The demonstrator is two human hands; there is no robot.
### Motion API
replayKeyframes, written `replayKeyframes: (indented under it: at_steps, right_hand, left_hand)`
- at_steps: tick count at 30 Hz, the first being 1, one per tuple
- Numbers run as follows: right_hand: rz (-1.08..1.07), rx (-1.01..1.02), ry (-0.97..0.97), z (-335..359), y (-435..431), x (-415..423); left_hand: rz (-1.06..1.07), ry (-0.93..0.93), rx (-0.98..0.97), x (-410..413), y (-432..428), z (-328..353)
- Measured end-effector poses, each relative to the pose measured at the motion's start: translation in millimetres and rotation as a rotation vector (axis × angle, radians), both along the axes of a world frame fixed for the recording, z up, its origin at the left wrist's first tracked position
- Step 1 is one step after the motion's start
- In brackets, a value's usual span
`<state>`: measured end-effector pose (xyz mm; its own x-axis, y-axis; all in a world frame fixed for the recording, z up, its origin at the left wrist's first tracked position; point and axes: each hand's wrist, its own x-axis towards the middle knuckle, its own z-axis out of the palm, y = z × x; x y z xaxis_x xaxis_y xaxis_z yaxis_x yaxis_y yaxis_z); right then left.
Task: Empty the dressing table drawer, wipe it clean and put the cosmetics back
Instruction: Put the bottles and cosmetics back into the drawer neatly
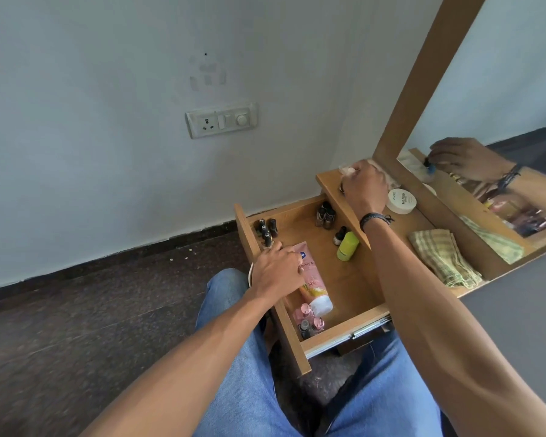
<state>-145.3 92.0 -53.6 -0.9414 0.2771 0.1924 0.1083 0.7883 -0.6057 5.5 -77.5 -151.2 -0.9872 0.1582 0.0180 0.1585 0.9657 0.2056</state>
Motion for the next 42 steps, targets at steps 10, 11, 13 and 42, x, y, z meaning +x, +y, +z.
replayKeyframes:
  at_steps: [10,11,13,42]
  right_hand:
    - [0.010,0.142,0.263,6.5,-13.7,-0.2]
    - [0.037,0.180,0.315,9.3,-20.1,4.0]
    - [0.121,0.212,0.435,9.0,-34.2,12.7]
    - [0.457,-0.149,-0.267,-104.1,-83.9,54.8]
  left_hand:
    - [-0.025,0.037,-0.043,1.9,0.8,0.4]
    - [-0.035,0.041,-0.045,2.4,0.5,0.0]
    - [-0.053,0.041,-0.052,3.4,0.0,-0.6]
    - [-0.048,0.066,-0.043,5.5,4.5,11.3]
